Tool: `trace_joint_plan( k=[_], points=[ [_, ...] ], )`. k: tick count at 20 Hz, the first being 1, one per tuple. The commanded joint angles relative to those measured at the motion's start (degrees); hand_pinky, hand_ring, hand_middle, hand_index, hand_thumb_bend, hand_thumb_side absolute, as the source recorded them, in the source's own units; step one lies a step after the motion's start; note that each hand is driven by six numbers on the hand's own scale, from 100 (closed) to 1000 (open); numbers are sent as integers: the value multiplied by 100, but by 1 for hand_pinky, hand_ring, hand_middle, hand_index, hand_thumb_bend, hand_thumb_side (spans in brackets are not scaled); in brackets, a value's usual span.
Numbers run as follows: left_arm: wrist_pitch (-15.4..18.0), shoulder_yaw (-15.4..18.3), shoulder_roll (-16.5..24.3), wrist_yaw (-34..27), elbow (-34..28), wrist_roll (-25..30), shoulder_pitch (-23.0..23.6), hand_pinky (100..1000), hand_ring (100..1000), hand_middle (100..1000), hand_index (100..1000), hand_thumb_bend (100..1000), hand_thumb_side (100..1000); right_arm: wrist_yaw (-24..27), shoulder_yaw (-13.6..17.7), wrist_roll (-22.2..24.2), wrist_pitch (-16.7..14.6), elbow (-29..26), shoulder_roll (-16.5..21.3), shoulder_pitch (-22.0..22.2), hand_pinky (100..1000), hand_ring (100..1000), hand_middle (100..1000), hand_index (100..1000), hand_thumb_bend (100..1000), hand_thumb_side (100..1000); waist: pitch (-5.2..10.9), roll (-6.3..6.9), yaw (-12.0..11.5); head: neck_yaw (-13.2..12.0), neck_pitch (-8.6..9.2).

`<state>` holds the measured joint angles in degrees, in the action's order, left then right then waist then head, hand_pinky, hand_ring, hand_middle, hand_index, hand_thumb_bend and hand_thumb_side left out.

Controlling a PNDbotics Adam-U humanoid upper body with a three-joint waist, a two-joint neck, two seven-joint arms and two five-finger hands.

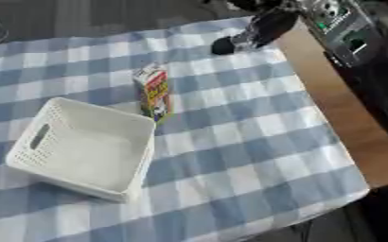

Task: Pick up objects on the table and place them in the box.

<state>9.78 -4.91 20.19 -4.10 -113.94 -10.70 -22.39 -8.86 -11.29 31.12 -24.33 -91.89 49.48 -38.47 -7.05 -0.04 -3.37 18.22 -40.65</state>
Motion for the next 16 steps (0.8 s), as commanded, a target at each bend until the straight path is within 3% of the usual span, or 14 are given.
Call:
trace_joint_plan(
  k=[1, 4, 6, 7, 10, 11, 16],
  points=[
    [2, -17, 117, 5, -65, 30, -44, 839, 648, 815, 938, 997, 821, -234, -34, 159, -256, 42, 195, -192, 100, 781, 100, 894, 786, 586, 103, -20, -29, 73, 143],
    [0, -25, 105, -9, -65, 41, -60, 839, 648, 815, 938, 998, 821, -369, -143, 346, -398, 157, 208, -301, 100, 791, 100, 894, 791, 584, 111, -36, -65, 83, 212],
    [-5, -33, 96, -18, -65, 52, -71, 839, 648, 815, 938, 997, 820, -414, -225, 505, -460, 235, 219, -386, 137, 798, 100, 891, 795, 577, 115, -48, -90, 88, 258],
    [-6, -32, 89, -23, -65, 55, -79, 840, 648, 815, 938, 998, 819, -439, -259, 596, -481, 273, 217, -433, 219, 806, 100, 886, 767, 579, 116, -54, -106, 94, 291],
    [-4, -18, 63, -36, -65, 44, -112, 839, 648, 815, 938, 999, 818, -499, -297, 795, -518, 399, 149, -560, 225, 807, 100, 884, 801, 579, 118, -68, -146, 111, 352],
    [-4, -16, 57, -40, -65, 42, -120, 840, 649, 815, 937, 1000, 818, -510, -306, 834, -543, 429, 129, -594, 264, 811, 100, 885, 799, 577, 118, -72, -155, 113, 360],
    [-5, -52, 29, -93, -65, 76, -161, 840, 649, 815, 938, 1000, 819, -581, -341, 962, -572, 660, -14, -768, 244, 811, 100, 882, 795, 576, 120, -89, -212, 124, 366]
  ],
)
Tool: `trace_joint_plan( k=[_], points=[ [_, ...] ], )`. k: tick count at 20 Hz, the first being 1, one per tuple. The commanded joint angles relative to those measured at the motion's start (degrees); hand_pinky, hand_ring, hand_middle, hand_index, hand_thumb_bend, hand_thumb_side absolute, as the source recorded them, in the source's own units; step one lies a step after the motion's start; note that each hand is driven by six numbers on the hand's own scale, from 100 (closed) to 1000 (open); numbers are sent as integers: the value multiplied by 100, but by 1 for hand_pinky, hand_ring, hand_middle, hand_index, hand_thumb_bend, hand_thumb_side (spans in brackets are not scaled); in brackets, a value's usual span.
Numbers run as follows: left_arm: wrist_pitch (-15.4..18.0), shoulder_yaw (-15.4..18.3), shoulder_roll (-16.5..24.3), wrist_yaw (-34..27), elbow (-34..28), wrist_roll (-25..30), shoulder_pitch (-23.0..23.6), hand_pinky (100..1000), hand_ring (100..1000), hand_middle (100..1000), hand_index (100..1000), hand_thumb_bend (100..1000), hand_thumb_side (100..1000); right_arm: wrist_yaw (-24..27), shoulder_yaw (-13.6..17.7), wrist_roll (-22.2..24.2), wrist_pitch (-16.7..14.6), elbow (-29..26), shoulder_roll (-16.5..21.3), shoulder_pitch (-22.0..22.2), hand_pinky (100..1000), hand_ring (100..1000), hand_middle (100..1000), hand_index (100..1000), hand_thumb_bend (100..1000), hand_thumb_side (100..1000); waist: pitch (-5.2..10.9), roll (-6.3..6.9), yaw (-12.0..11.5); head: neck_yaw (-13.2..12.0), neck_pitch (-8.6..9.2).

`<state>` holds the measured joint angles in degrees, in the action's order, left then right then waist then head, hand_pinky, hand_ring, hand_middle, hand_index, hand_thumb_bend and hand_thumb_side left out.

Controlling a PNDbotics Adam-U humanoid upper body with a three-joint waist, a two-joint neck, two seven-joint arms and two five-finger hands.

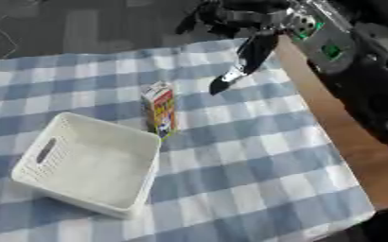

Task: Pick up objects on the table and place them in the box.

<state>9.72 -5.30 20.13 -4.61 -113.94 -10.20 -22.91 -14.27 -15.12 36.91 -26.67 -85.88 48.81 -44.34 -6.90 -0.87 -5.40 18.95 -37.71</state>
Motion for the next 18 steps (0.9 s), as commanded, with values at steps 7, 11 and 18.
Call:
trace_joint_plan(
  k=[7, 11, 18],
  points=[
    [2, 5, 16, -66, -65, 22, -187, 840, 649, 815, 936, 1000, 817, -52, -22, 533, -437, 262, -88, -341, 424, 846, 100, 879, 790, 576, 98, -19, -70, 106, 162],
    [1, 0, 4, -80, -65, 27, -226, 840, 650, 814, 936, 1000, 815, -41, -50, 586, -468, 297, -127, -394, 402, 843, 100, 877, 791, 576, 98, -34, -97, 113, 159],
    [15, 13, -24, -112, -65, 21, -314, 840, 652, 814, 935, 1000, 810, 26, -125, 695, -509, 302, -169, -467, 461, 843, 100, 871, 795, 576, 111, -58, -158, 157, 164]
  ],
)
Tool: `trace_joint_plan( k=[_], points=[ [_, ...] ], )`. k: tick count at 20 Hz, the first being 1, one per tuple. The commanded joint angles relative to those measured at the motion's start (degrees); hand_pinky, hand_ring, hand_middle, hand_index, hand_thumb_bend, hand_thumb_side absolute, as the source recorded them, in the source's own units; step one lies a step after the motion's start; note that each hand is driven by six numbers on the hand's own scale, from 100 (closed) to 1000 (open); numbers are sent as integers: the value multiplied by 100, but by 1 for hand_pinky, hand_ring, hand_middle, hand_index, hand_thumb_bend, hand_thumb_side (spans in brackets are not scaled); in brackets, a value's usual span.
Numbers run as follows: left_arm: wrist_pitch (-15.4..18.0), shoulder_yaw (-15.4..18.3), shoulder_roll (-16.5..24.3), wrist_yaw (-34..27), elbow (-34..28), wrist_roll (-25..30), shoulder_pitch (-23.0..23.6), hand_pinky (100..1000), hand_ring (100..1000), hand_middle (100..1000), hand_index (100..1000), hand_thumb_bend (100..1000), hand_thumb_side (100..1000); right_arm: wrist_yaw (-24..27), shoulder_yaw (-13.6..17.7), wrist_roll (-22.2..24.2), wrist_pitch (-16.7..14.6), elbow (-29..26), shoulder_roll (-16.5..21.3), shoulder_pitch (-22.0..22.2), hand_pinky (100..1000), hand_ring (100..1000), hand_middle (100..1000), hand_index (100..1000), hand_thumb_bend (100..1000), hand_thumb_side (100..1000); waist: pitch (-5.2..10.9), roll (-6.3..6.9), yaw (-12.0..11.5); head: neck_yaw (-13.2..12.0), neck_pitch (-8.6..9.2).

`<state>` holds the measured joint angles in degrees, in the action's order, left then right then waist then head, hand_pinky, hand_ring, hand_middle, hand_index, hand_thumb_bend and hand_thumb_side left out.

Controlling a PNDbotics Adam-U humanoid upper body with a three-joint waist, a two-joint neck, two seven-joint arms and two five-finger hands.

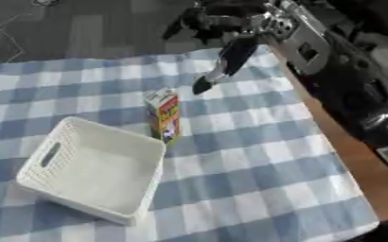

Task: Pick up objects on the table and place them in the box.

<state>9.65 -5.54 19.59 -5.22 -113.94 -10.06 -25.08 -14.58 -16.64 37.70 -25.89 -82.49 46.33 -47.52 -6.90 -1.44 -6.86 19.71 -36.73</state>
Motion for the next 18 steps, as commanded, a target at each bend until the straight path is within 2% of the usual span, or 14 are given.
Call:
trace_joint_plan(
  k=[1, 2, 5, 7, 8, 10, 14, 18],
  points=[
    [21, 35, 27, -54, -65, 10, -103, 840, 652, 814, 935, 1000, 809, 73, 20, 631, -590, -40, 76, -154, 458, 843, 100, 871, 797, 576, 113, -5, -19, 83, 66],
    [23, 34, 23, -59, -65, 13, -114, 841, 652, 814, 935, 1000, 808, 96, 8, 650, -593, -45, 72, -154, 425, 841, 100, 872, 798, 576, 114, -9, -30, 82, 65],
    [31, 37, 11, -71, -65, 16, -143, 840, 652, 814, 935, 1000, 807, 162, -18, 713, -587, -63, 48, -137, 405, 839, 100, 872, 799, 576, 108, -12, -46, 57, 83],
    [32, 34, 4, -75, -65, 20, -157, 840, 652, 814, 934, 1000, 807, 213, -36, 754, -583, -78, 20, -108, 335, 831, 100, 873, 800, 575, 96, -8, -53, 37, 98],
    [31, 30, -2, -79, -65, 25, -169, 840, 652, 813, 934, 1000, 807, 257, -36, 769, -574, -77, -18, -77, 222, 817, 100, 876, 803, 576, 90, -6, -75, 45, 103],
    [34, 23, -17, -89, -65, 34, -194, 840, 652, 813, 934, 1000, 806, 362, -23, 789, -540, -49, -98, -7, 174, 806, 100, 877, 804, 577, 79, 0, -118, 45, 134],
    [41, 14, -45, -102, -65, 51, -235, 840, 652, 813, 934, 1000, 806, 514, -6, 852, -477, 25, -214, 81, 133, 788, 100, 877, 806, 578, 44, 19, -151, 5, 124],
    [44, 5, -75, -112, -65, 63, -267, 840, 652, 813, 934, 1000, 806, 632, -18, 923, -447, 60, -258, 137, 132, 777, 100, 874, 806, 578, 17, 27, -176, 8, 87]
  ],
)
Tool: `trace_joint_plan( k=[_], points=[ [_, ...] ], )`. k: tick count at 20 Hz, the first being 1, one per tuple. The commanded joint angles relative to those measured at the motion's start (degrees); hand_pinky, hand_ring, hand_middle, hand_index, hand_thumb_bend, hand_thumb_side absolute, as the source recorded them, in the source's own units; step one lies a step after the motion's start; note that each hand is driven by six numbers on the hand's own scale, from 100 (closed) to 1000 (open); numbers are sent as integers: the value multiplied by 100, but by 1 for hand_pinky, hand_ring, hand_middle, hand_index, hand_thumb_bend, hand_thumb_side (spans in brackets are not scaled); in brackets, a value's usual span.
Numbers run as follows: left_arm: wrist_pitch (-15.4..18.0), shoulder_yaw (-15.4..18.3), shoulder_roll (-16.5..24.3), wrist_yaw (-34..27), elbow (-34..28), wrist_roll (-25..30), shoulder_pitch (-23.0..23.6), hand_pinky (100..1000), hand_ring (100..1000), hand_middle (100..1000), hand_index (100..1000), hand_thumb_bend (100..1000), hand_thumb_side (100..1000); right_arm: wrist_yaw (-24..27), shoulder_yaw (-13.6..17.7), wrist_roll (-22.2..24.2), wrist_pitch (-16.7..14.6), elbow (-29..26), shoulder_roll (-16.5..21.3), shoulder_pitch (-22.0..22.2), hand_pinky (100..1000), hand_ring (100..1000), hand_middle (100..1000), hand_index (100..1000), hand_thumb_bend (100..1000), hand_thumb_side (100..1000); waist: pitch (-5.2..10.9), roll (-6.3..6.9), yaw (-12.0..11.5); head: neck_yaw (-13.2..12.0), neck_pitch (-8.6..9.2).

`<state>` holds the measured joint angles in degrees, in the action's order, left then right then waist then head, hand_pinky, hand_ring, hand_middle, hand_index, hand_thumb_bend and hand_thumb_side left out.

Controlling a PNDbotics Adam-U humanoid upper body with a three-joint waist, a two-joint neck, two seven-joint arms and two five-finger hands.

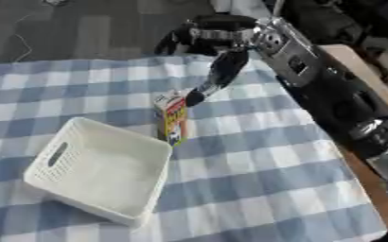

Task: Pick up objects on the table and place them in the box.

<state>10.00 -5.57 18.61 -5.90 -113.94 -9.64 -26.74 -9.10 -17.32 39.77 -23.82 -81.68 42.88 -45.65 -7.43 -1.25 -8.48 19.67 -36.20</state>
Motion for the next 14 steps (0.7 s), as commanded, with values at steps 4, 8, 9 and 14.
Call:
trace_joint_plan(
  k=[4, 8, 9, 14],
  points=[
    [15, 10, 0, -56, -65, 24, -124, 840, 652, 813, 934, 1000, 806, 248, 37, 797, -606, 4, 61, -19, 103, 760, 100, 872, 806, 578, 53, 22, -42, -27, 43],
    [17, 7, -6, -64, -65, 29, -131, 840, 652, 813, 935, 1000, 806, 384, 30, 862, -554, 26, 30, -21, 100, 753, 100, 872, 806, 580, 45, 27, -47, -56, 6],
    [16, 5, -6, -65, -65, 32, -131, 840, 652, 813, 935, 1000, 806, 411, 29, 874, -544, 28, 16, -21, 100, 753, 100, 872, 787, 585, 44, 28, -43, -64, -3],
    [23, 5, -2, -65, -65, 34, -133, 840, 652, 812, 934, 1000, 807, 500, 12, 929, -513, 47, -80, -2, 100, 741, 100, 854, 805, 581, 42, 32, -30, -99, 57]
  ],
)
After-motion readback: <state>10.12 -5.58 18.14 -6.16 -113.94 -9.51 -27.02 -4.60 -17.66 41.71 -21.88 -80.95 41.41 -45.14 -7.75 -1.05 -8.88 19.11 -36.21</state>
